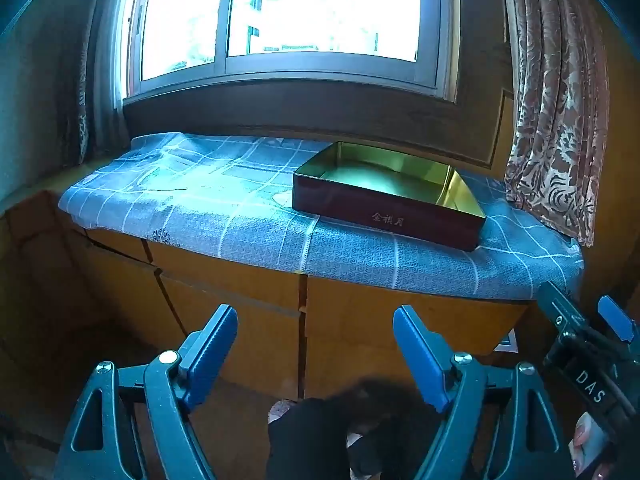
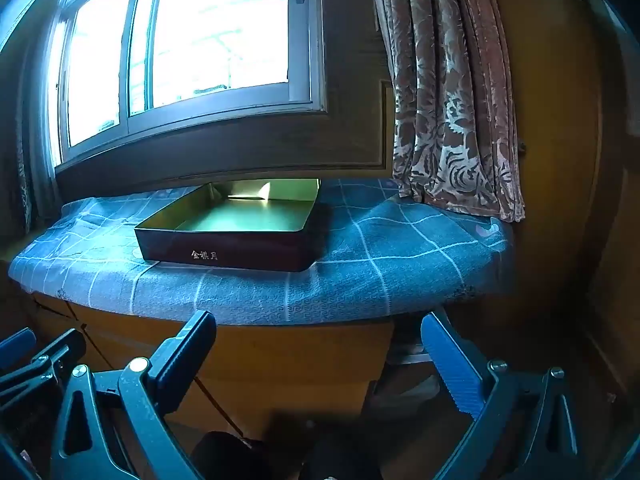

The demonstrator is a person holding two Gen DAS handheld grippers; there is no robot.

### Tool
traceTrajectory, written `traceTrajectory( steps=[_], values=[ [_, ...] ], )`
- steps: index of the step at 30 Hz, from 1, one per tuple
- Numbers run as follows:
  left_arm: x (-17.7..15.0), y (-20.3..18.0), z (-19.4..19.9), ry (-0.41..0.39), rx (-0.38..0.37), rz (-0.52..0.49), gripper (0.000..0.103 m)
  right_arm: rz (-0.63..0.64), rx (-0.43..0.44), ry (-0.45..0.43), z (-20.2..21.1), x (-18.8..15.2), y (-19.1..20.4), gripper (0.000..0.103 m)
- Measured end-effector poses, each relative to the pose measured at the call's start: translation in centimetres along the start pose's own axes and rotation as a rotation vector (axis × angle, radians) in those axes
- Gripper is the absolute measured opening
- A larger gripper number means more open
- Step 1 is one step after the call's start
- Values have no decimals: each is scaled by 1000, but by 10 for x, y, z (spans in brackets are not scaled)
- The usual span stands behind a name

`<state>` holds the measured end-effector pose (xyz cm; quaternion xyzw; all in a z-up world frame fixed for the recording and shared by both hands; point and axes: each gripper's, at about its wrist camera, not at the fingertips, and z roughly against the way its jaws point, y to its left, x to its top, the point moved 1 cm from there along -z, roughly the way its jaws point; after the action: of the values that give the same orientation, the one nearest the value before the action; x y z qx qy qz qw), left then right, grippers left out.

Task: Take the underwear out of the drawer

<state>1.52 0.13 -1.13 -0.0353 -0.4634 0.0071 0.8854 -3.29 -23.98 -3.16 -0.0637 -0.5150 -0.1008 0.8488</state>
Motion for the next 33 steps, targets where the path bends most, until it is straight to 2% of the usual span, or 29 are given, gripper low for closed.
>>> traceTrajectory(
  steps=[17,33],
  values=[
    [-1,0,-3,-11,29,-14,82,11,8,13,-4,-5,3,103],
    [-4,-4,-4,-8,19,-39,82,15,4,17,-6,-7,3,103]
  ],
)
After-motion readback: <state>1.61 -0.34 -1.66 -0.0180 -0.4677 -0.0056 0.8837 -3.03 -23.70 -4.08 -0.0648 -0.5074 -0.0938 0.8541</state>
